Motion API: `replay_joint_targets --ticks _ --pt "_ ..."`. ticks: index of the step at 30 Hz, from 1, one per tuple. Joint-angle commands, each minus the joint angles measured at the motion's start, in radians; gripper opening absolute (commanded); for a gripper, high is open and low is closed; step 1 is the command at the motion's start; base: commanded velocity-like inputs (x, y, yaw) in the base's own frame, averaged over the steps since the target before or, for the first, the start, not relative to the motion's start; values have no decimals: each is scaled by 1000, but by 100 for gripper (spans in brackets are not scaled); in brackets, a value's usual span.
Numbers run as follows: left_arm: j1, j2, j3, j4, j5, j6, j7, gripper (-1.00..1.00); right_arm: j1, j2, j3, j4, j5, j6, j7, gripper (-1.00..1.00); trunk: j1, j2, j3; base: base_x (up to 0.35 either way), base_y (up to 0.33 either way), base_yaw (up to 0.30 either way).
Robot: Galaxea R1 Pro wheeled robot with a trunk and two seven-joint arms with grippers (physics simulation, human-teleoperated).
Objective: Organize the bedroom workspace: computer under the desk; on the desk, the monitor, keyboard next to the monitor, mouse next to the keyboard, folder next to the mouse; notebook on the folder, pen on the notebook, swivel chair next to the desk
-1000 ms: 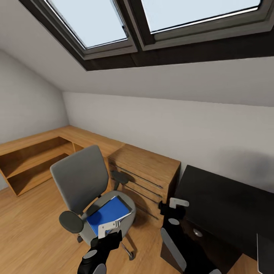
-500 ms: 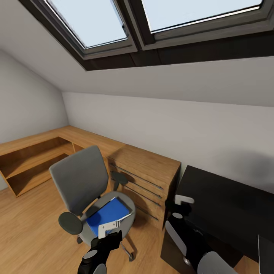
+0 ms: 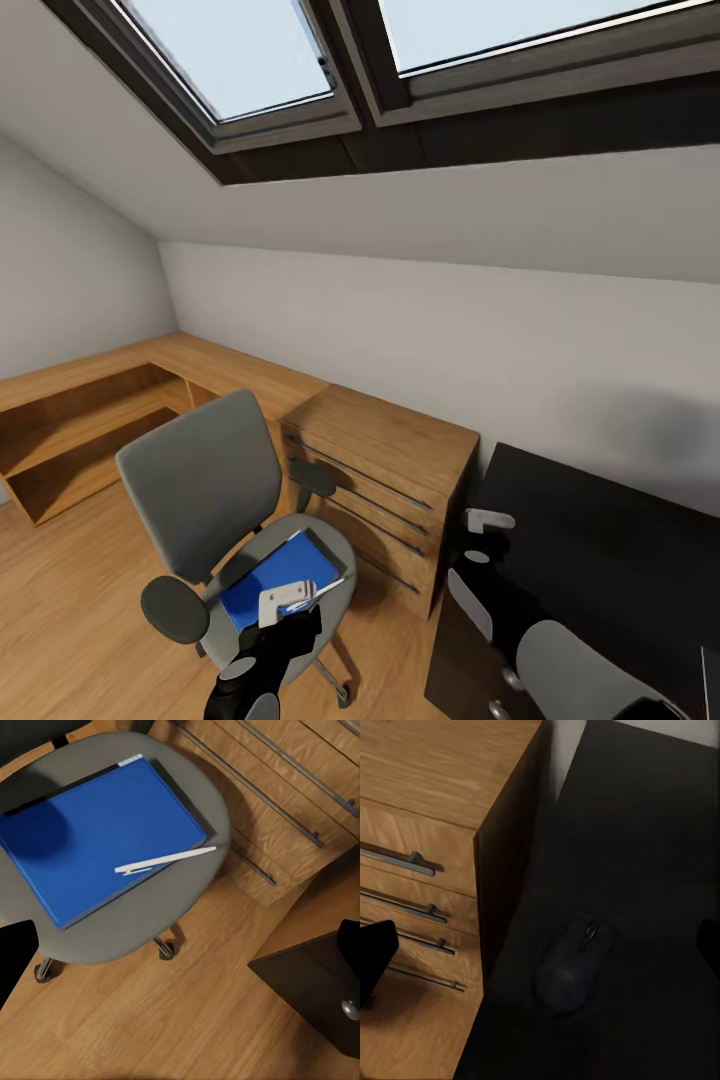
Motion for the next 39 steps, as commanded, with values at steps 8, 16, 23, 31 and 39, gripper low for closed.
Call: replay_joint_targets --ticks 8,16,23,31,39 --pt "-1 0 -8 -1 6 3 8 100 -33 -13 -25 71 -12 -1 8 100 0 -1 -2 1 0 0" --pt "-1 2 -43 -1 6 3 10 100 -101 -33 -67 202 -33 -2 128 100 0 -1 -2 0 0 0" --pt "-1 2 -46 -1 6 1 9 100 -105 -46 -79 205 -37 4 135 100 0 -1 -2 86 0 0" --pt "-1 2 -46 -1 6 2 9 100 -106 -47 -81 202 -43 11 134 100 0 -1 -2 110 0 0" --pt "-1 -2 -46 -11 6 3 8 100 -116 -58 -83 191 -146 90 131 100 0 -1 -2 6 0 0"
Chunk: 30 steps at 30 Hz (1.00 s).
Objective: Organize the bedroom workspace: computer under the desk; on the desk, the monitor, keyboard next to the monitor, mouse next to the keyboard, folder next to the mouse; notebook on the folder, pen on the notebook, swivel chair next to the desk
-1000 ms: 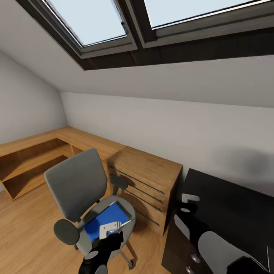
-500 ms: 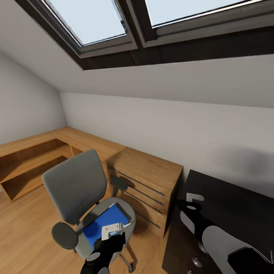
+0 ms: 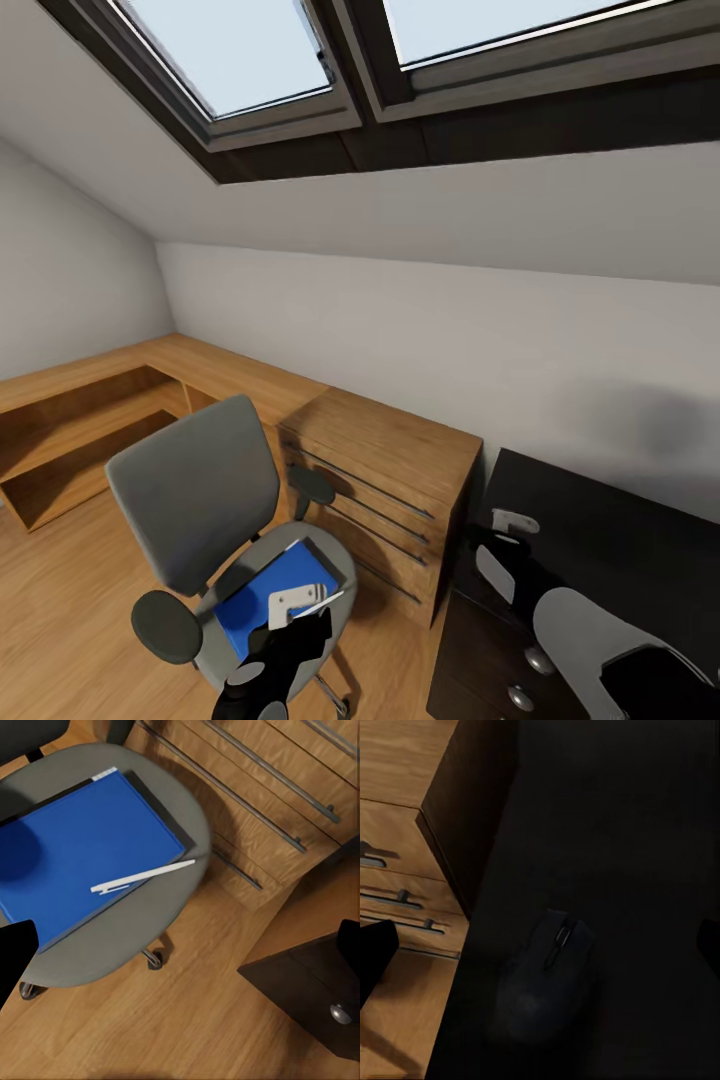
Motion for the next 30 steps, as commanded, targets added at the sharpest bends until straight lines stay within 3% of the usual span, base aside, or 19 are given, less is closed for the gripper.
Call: replay_joint_targets --ticks 1,10,15,25,30 --pt "-1 0 -1 -2 6 3 8 100 -1 -3 8 -4 -7 11 -8 100 0 -1 -2 0 0 0" --pt "-1 0 -1 -3 7 3 8 100 -2 -8 -3 -9 -20 49 -11 100 0 -1 -2 0 0 0" --pt "-1 0 -1 -3 7 3 8 100 -2 -10 -14 -65 -26 76 -12 100 0 -1 -2 0 0 0" --pt "-1 0 1 -34 6 3 8 100 -2 -11 -22 -71 -30 95 -11 100 39 -71 -33 0 0 0" --pt "-1 0 1 -34 7 3 8 100 -2 -14 -60 -42 -29 152 -10 100 58 -106 -49 0 0 0"
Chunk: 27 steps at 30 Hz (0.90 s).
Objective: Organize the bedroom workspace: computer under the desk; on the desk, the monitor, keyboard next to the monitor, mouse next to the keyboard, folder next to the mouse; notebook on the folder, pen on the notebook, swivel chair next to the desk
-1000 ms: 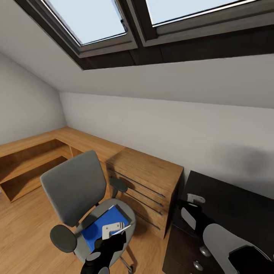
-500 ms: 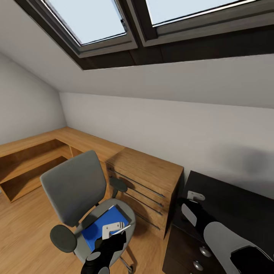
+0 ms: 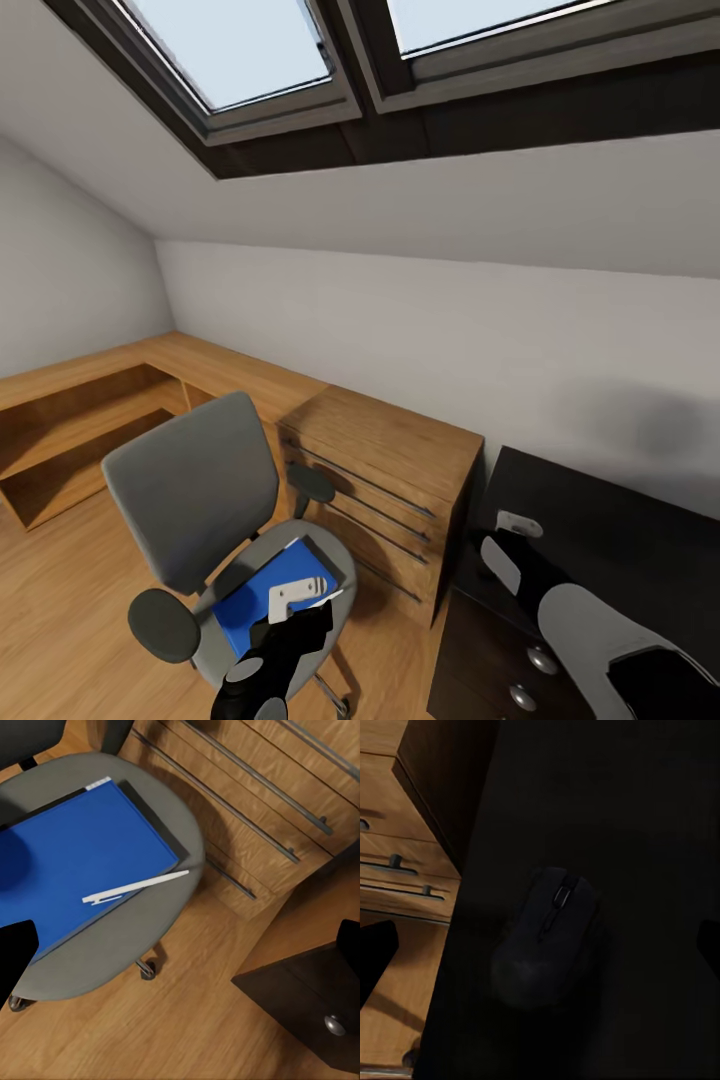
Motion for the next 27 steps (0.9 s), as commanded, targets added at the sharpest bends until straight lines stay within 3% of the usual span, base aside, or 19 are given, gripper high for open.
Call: replay_joint_targets --ticks 1,7,27 --pt "-1 0 -1 -1 6 3 8 100 -1 -5 2 0 -5 12 -7 100 4 -8 -5 0 0 0" --pt "-1 0 -2 -1 6 3 8 100 -1 -18 -3 5 -6 18 -7 100 27 -50 -24 0 0 0" --pt "-1 0 -4 -1 6 3 8 100 -1 -17 -4 5 -7 12 -4 100 104 -190 -86 0 0 0"
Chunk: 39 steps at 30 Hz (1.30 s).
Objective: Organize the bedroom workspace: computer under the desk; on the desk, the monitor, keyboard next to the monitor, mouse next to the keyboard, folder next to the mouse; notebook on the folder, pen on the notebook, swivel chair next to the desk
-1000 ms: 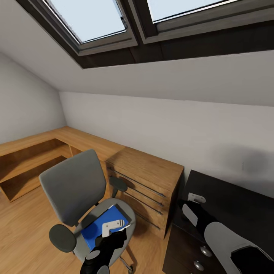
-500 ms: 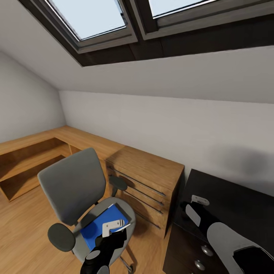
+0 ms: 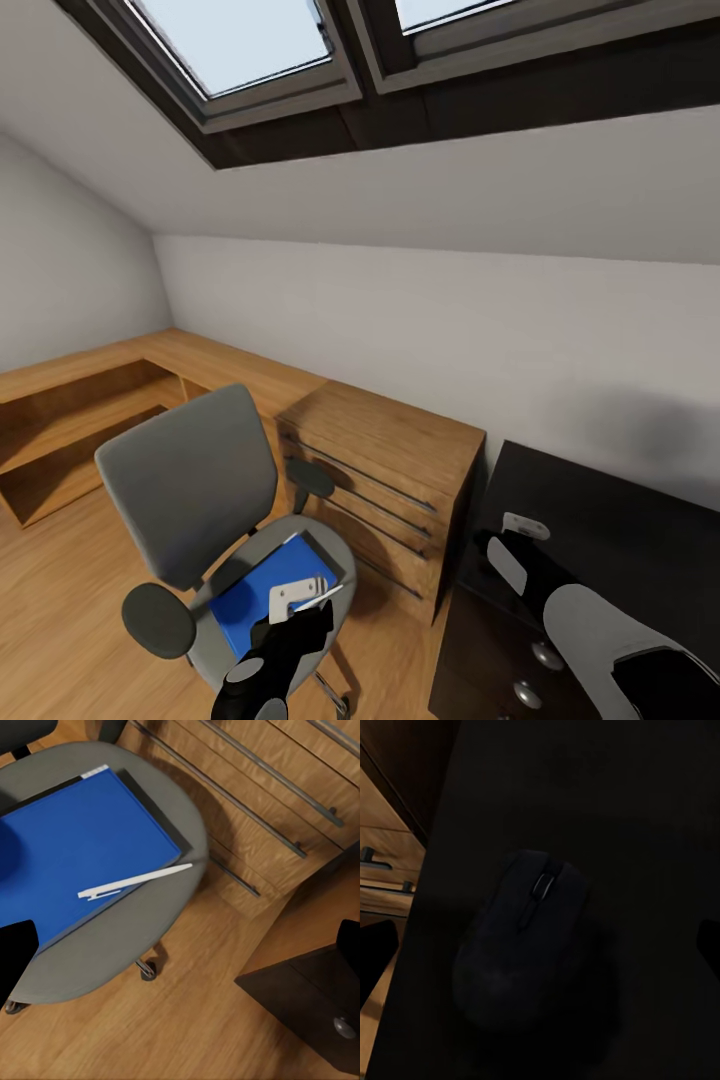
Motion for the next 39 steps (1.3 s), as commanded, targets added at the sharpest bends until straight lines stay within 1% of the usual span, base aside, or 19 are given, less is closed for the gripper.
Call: replay_joint_targets --ticks 1,26,32,36,39 --pt "-1 0 -1 -1 7 2 8 100 0 -1 8 -3 -6 7 -7 100 4 -8 -5 0 0 0" --pt "-1 0 -7 -1 7 2 10 100 0 2 8 -3 -4 6 -7 100 100 -183 -83 0 0 0" --pt "-1 1 -13 -1 7 2 11 100 0 2 9 -3 -4 6 -7 100 100 -183 -83 0 0 0" --pt "-1 0 -14 -1 7 2 27 100 0 2 9 -3 -4 6 -7 100 115 -211 -95 0 0 0" --pt "-1 0 -23 -1 7 2 42 100 0 2 9 -3 -4 6 -7 100 127 -232 -105 0 0 0"
